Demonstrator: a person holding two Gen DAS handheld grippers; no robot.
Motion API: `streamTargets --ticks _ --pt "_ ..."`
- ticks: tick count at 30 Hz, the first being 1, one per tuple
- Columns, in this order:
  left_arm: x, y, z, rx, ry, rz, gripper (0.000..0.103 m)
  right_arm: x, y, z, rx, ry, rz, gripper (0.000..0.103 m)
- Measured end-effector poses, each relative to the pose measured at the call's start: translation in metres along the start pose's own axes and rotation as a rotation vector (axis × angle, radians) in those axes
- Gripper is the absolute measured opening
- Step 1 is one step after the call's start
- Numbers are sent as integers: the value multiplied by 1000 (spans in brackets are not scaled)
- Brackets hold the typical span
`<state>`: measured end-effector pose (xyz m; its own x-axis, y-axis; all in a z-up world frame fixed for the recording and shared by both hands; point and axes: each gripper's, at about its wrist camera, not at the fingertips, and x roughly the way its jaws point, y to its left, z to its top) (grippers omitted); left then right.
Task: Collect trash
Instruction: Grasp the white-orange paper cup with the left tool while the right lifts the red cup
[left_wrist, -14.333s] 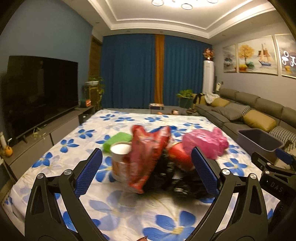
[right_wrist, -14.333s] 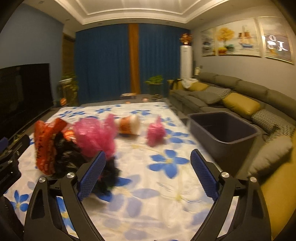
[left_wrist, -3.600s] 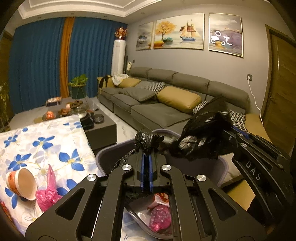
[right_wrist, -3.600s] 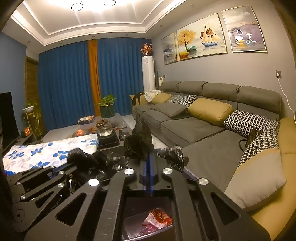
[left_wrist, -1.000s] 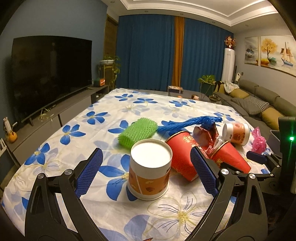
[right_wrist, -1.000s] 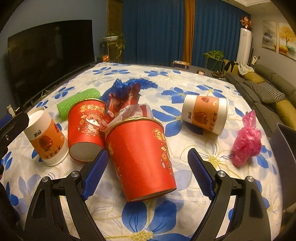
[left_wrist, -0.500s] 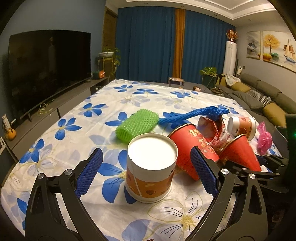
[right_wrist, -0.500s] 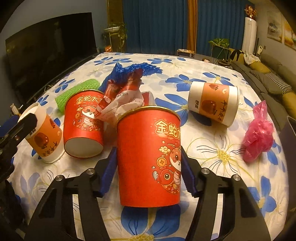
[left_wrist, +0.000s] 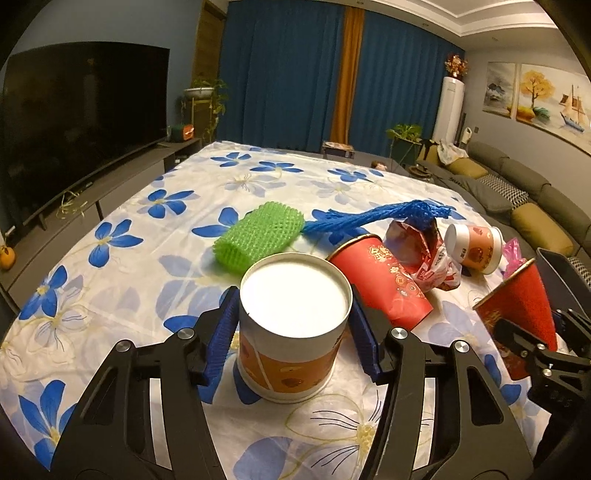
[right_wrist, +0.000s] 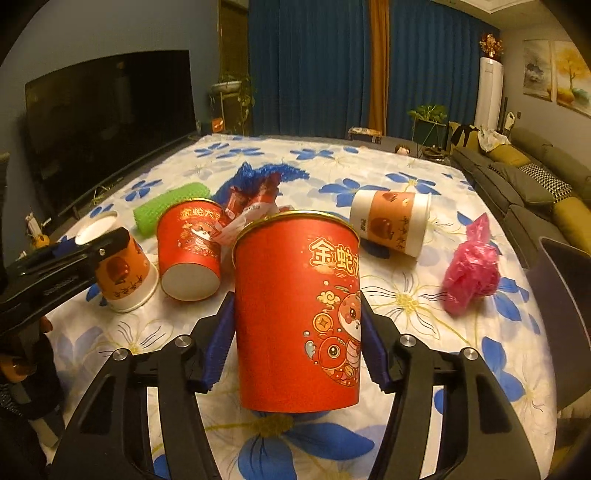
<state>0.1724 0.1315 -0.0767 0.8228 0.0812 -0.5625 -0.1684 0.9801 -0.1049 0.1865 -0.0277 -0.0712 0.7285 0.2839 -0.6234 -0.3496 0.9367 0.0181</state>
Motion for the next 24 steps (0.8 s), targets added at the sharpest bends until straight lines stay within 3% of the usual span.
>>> streamTargets --ticks 12,24 --pt "-51 -18 11 35 -111 -27 56 -47 -20 -3 51 -106 -35 60" --pt "-71 -56 12 92 -145 -77 56 -89 -60 -10 103 -164 -110 60"
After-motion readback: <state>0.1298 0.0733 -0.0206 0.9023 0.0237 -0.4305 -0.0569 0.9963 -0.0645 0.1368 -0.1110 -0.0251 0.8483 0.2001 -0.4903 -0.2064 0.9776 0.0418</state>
